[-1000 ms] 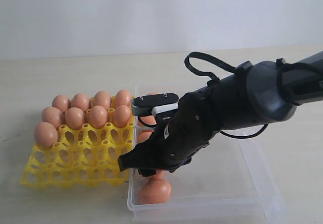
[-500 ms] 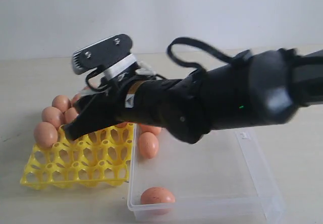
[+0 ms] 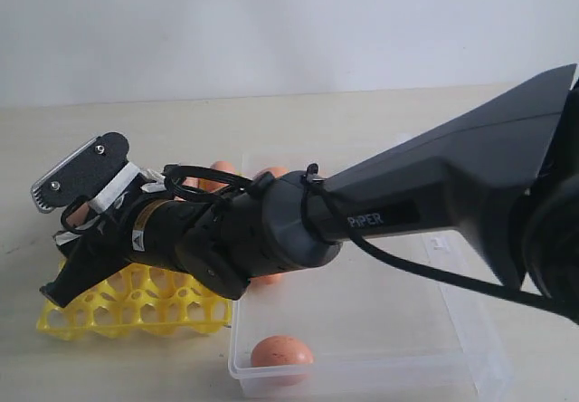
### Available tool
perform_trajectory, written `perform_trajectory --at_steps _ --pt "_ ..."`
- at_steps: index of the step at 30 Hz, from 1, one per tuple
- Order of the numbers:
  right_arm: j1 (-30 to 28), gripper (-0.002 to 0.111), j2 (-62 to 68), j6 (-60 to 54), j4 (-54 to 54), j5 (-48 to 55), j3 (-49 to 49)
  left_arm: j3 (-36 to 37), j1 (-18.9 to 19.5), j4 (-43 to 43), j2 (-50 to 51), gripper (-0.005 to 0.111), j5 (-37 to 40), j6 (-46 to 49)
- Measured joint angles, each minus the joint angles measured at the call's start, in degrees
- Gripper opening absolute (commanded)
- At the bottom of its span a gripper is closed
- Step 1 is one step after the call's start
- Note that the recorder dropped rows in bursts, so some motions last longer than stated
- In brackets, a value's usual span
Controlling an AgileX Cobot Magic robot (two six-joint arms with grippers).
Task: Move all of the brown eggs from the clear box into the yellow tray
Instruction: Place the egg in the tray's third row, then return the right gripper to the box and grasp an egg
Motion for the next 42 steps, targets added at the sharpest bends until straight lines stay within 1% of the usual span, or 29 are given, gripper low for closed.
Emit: perform_trajectory --at_steps 12,14,16,18,22,23,24,26,31,34,37,40,41,42 --pt "-2.6 0.000 0.0 2.0 0.3 2.6 -0.1 0.0 0.0 0.0 0.0 0.000 0.0 0.0" --pt "-2.8 0.004 0.0 2.7 0.3 4.2 -0.1 0.0 0.0 0.0 0.0 0.000 0.0 0.0" --pt "-3.1 0.013 0.0 4.2 0.3 5.2 -0.1 0.0 0.0 0.0 0.0 0.000 0.0 0.0" --pt "-3.3 0.024 0.0 5.8 0.3 5.8 -0.1 0.0 0.0 0.0 0.0 0.000 0.0 0.0" --pt "-3.4 0.059 0.0 6.9 0.3 5.8 -0.1 0.0 0.0 0.0 0.0 0.000 0.0 0.0" --pt "-3.4 0.065 0.0 7.0 0.3 5.9 -0.1 0.0 0.0 0.0 0.0 0.000 0.0 0.0" --pt "-3.4 0.069 0.0 7.2 0.3 5.9 -0.1 0.0 0.0 0.0 0.0 0.000 0.0 0.0" --pt "-3.4 0.070 0.0 7.2 0.2 5.9 -0.1 0.0 0.0 0.0 0.0 0.000 0.0 0.0" --pt "-3.4 0.065 -0.4 7.3 0.0 7.8 -0.1 0.0 0.0 0.0 0.0 0.000 0.0 0.0" --pt "-3.4 0.063 -3.3 7.3 -0.9 12.4 -0.1 0.0 0.0 0.0 0.0 0.000 0.0 0.0" --pt "-3.8 0.062 -9.0 7.2 -3.1 21.1 -0.1 0.0 0.0 0.0 0.0 0.000 0.0 0.0" --pt "-4.4 0.062 -15.8 7.5 -6.0 34.9 -0.2 0.0 0.0 0.0 0.0 0.000 0.0 0.0" --pt "-4.6 0.062 -18.4 8.7 -7.0 41.5 -0.2 0.0 0.0 0.0 0.0 0.000 0.0 0.0" --pt "-4.8 0.062 -19.9 9.7 -7.9 45.6 -0.2 0.0 0.0 0.0 0.0 0.000 0.0 0.0"
